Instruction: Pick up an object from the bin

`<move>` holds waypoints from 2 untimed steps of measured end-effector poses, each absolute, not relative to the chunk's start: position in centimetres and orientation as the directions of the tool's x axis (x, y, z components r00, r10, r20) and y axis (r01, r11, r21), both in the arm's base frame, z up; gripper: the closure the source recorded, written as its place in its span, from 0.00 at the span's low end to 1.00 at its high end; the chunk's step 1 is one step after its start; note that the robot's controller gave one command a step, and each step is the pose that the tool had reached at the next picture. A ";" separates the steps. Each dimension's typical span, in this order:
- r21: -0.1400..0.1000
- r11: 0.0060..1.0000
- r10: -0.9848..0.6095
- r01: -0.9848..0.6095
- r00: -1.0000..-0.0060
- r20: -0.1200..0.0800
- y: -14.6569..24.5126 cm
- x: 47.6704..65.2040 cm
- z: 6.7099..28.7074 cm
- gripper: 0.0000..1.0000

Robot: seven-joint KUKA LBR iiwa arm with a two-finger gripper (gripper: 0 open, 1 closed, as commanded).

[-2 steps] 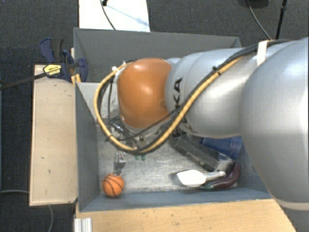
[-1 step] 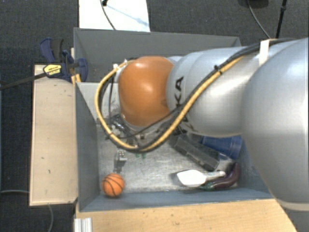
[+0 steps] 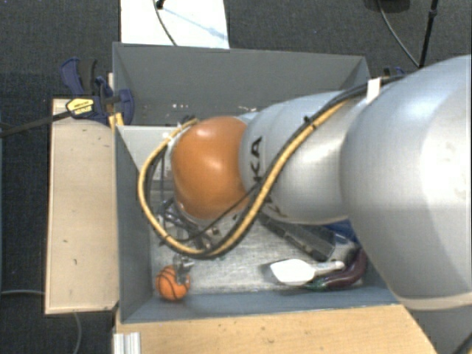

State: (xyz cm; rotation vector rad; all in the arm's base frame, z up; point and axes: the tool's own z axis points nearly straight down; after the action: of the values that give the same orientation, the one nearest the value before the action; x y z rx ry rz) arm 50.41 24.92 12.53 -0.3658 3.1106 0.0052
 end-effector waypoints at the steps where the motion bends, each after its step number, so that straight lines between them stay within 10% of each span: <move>1: 0.000 0.952 -0.306 -0.306 -0.952 -0.014 25.1 49.7 10.5 0.00; 2: 0.000 0.870 -0.494 -0.494 -0.870 -0.007 25.3 48.6 11.5 0.00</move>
Offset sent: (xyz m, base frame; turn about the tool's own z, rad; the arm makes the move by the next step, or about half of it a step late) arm -0.0250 0.0039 -0.0015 -0.5407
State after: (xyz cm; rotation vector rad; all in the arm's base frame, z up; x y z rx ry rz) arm 48.59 25.30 11.46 -0.8004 3.0305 0.0031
